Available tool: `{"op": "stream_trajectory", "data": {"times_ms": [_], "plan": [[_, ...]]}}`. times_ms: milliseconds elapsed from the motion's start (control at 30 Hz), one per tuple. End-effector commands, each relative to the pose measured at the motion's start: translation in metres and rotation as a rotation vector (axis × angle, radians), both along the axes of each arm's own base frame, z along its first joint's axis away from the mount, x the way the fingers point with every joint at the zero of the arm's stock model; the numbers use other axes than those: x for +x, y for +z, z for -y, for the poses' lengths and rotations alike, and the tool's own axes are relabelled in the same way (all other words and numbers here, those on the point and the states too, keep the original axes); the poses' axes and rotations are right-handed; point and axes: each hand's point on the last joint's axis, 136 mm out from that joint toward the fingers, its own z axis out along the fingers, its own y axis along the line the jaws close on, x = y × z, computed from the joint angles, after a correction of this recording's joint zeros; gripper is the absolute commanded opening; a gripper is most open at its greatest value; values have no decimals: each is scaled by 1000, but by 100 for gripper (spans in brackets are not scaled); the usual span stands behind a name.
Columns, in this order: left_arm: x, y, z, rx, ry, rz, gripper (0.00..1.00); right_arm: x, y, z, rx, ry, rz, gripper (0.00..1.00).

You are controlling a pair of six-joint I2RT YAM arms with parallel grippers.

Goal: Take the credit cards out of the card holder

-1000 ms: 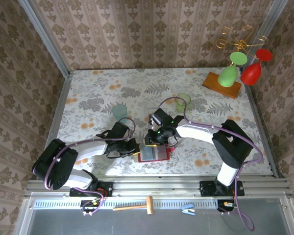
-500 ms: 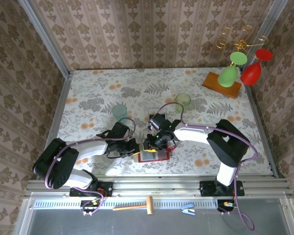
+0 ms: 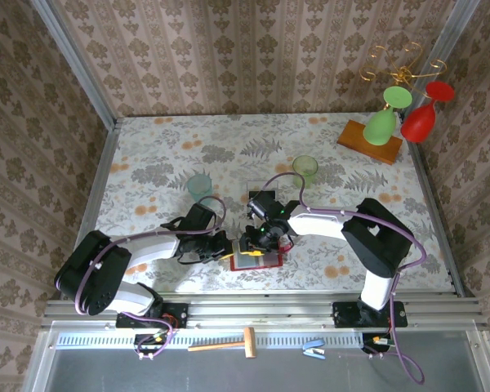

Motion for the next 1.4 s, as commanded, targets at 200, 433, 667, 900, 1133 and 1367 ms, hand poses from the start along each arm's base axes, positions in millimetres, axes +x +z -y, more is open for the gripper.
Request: {"op": "stream_trajectory", "data": {"times_ms": [200,433,667,900,1133,1367], "plan": [[-6,-9,-6,36,-11,-13,8,-5,-7,16,-91,-6,6,33],[-6,-9,-6,36,-12,-14,8,-3,-2,18,-92,-8,22,33],[-6,-9,-6,37,-14,-16,8,-4,-3,22,-102,-11,22,33],[-5,-8,-5,37,-15,-14,8,-4,2,24,-96,-13,36,33],[-5,-8,-5,39,-14,-16,8,-4,-2,29,-106,-19,34,33],[-4,-6,-4,39,-18,-15,8,-4,-8,34,-119,-22,27,33]]}}
